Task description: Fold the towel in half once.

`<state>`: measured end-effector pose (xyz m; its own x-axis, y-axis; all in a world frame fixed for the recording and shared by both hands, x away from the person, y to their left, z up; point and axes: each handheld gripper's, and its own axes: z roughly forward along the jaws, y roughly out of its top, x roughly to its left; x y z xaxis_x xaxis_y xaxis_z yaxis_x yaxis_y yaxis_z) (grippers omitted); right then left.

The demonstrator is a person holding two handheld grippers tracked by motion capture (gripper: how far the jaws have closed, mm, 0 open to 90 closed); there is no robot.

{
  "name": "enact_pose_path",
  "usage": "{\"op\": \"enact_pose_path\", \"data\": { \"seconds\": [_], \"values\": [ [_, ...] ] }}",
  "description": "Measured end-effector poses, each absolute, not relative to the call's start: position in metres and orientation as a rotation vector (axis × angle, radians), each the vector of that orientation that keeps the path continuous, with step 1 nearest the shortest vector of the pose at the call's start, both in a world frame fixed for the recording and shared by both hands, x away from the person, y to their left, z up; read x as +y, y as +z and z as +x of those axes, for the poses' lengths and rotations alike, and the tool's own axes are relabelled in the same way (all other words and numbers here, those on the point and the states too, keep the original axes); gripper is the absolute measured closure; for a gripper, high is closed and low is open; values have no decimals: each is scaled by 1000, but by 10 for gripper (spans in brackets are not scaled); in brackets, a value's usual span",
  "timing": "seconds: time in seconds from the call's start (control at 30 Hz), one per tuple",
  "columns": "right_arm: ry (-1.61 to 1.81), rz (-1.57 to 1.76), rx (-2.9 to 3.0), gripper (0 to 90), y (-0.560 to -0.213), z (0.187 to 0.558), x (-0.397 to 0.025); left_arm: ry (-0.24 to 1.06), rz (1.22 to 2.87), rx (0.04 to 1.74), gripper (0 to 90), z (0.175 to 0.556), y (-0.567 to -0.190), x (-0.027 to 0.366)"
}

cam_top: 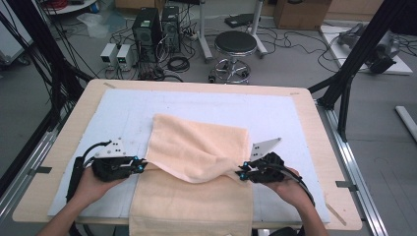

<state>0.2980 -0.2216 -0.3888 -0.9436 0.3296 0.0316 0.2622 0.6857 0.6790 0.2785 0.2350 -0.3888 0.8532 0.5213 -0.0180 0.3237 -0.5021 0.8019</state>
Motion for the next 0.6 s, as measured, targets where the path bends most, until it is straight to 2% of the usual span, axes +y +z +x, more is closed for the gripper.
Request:
{"op": "enact_pose_path", "data": {
  "seconds": [0.23, 0.27, 0.3, 0.33, 0.4, 0.43, 0.5, 0.6],
  "values": [
    [1115, 424, 2873, 801, -384, 271, -231, 236, 2158, 549, 826, 227, -385, 238],
    [1114, 412, 2885, 773, -385, 267, -231, 228, 2168, 538, 825, 219, -386, 238],
    [1138, 423, 2898, 700, -385, 264, -231, 211, 2165, 532, 822, 214, -388, 239],
    [1153, 427, 2901, 628, -386, 264, -232, 202, 2171, 519, 803, 211, -388, 240],
    [1171, 430, 2890, 611, -383, 265, -234, 194, 2174, 528, 681, 211, -387, 240],
    [1190, 442, 2866, 598, -382, 268, -236, 196, 2173, 527, 648, 213, -386, 241],
    [1214, 469, 2848, 587, -379, 276, -235, 207, 2169, 525, 606, 220, -382, 242],
    [1144, 457, 2819, 582, -375, 284, -228, 237, 2158, 533, 591, 234, -378, 241]
  ]
}}
